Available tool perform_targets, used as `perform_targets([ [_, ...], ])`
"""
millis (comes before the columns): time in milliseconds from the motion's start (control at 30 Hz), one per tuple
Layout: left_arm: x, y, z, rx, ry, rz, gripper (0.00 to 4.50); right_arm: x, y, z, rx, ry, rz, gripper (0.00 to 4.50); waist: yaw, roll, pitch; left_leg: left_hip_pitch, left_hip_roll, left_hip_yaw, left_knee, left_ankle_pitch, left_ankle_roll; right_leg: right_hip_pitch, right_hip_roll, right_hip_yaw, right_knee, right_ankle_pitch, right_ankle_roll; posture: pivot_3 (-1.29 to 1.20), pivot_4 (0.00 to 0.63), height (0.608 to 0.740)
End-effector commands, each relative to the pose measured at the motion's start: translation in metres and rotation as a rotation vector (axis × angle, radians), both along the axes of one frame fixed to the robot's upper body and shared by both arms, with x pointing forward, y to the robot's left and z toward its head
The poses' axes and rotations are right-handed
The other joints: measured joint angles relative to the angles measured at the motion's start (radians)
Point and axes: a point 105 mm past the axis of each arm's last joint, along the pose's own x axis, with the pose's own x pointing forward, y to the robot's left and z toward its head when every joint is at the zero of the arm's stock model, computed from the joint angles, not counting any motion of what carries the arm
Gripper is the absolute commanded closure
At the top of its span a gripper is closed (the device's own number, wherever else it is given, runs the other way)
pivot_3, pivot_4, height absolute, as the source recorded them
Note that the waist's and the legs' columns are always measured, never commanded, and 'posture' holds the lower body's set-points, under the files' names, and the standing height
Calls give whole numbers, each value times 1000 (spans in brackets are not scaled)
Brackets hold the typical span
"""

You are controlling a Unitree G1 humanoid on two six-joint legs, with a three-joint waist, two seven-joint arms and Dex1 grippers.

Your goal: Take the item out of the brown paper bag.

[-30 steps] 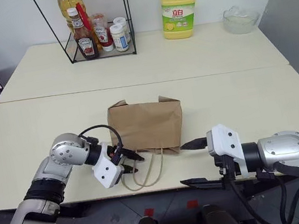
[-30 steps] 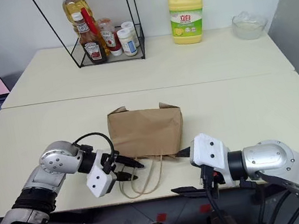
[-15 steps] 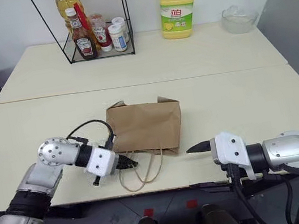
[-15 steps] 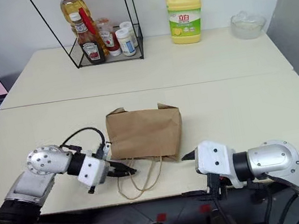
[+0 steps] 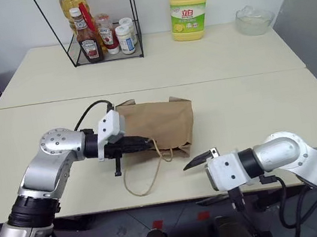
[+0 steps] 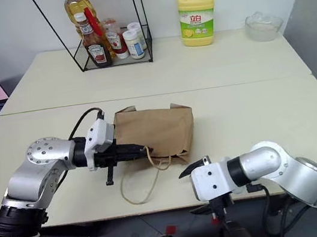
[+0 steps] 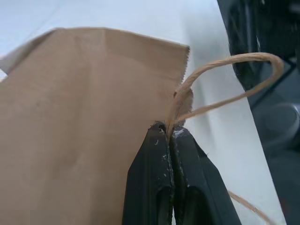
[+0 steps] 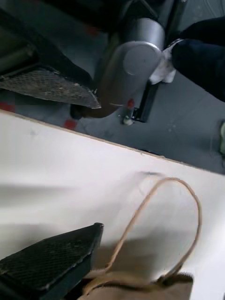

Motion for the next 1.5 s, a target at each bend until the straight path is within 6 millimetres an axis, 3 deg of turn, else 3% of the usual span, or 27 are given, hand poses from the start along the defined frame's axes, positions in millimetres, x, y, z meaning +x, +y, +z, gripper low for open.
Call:
perform_targets([
  [33, 0, -2, 14, -37, -22, 3, 4468, 2, 13, 4, 16, -71, 55, 375, 0, 0, 0, 0, 0, 0, 0, 0, 0, 0, 0, 0, 0, 0, 0, 0, 150, 740],
  [200, -2, -4, 13, -35, -20, -6, 4468, 23, 35, 1, 23, -210, 59, 375, 0, 0, 0, 0, 0, 0, 0, 0, 0, 0, 0, 0, 0, 0, 0, 0, 150, 740],
  [467, -3, -6, 12, -30, -19, -14, 4468, 40, 55, -13, -24, -366, 90, 375, 0, 0, 0, 0, 0, 0, 0, 0, 0, 0, 0, 0, -1, 0, 0, 0, 150, 740],
  [833, -2, -6, 11, -22, -23, -20, 4468, 49, 73, -29, -42, -462, 95, 375, 1, 0, 0, -1, 0, 0, -1, 0, 0, 0, 0, -1, -1, 0, 0, 0, 150, 740],
  [1000, -2, -8, 12, -22, -25, -25, 4500, 50, 69, -37, -51, -442, 65, 1635, 1, 0, 0, -1, 0, 0, -1, 0, 0, 0, 0, 0, -1, 0, 0, 0, 150, 740],
  [1267, 0, -8, 15, -21, -23, -14, 4500, 54, 68, -46, -72, -425, 21, 4472, 1, 0, 0, 0, 0, 0, -1, 0, 0, 0, 0, 0, -1, 0, 0, 0, 150, 740],
  [1500, 1, -9, 18, -21, -19, -11, 4500, 58, 72, -38, -47, -461, 0, 4472, 0, 0, 0, 0, 0, 0, -1, 0, 0, 0, 0, -1, -1, 0, 0, 0, 150, 740],
])
